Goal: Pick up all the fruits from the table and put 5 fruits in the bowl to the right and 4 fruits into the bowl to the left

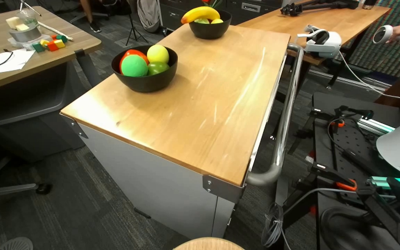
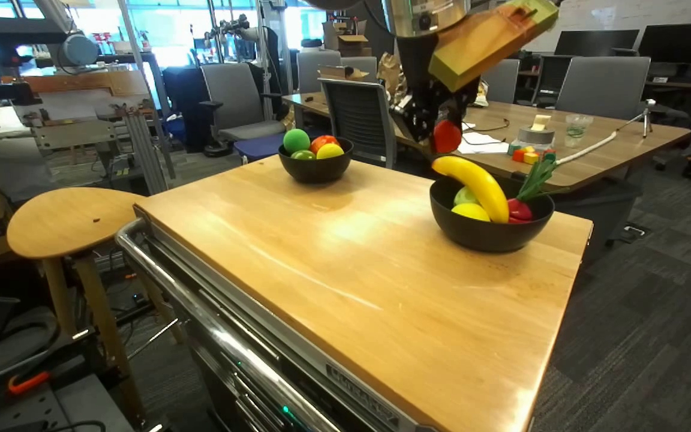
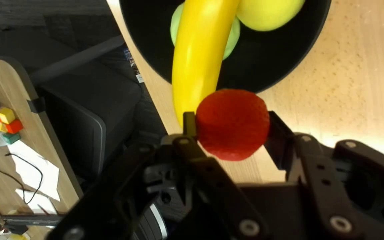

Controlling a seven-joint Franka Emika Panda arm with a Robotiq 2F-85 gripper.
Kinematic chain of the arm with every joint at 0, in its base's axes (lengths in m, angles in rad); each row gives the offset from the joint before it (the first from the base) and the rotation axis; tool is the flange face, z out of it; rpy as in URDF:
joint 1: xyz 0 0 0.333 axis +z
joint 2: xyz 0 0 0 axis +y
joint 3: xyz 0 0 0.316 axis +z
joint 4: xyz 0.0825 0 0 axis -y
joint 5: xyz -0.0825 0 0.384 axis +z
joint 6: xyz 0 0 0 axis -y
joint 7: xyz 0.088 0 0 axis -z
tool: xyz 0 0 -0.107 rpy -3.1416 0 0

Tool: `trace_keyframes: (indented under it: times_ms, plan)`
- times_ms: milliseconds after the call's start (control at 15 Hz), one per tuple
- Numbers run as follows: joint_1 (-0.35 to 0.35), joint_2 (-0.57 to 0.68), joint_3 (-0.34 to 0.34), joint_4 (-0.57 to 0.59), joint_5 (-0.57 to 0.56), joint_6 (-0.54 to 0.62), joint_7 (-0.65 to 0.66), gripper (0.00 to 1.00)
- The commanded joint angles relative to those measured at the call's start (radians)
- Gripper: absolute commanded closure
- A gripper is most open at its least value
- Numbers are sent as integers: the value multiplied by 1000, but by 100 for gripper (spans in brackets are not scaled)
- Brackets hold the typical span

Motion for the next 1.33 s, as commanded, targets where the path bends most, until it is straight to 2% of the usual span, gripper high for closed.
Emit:
trace_keyframes:
  times_ms: [0,267,333,400,467,600,733,933,1000,1267]
  plan:
    - [-44,88,25,71,-22,34,14,74]
    - [-76,130,28,98,-59,23,40,74]
    - [-83,132,30,100,-65,21,40,24]
    - [-90,128,36,101,-67,7,36,23]
    - [-97,113,45,93,-64,-13,25,18]
    - [-105,44,74,65,-53,-115,-18,3]
    - [-103,-65,102,42,-32,-264,-97,0]
    - [-78,-179,113,37,88,-350,-244,0]
    - [-56,-75,81,71,25,-296,-150,0]
    - [-37,-174,73,53,60,-357,-203,0]
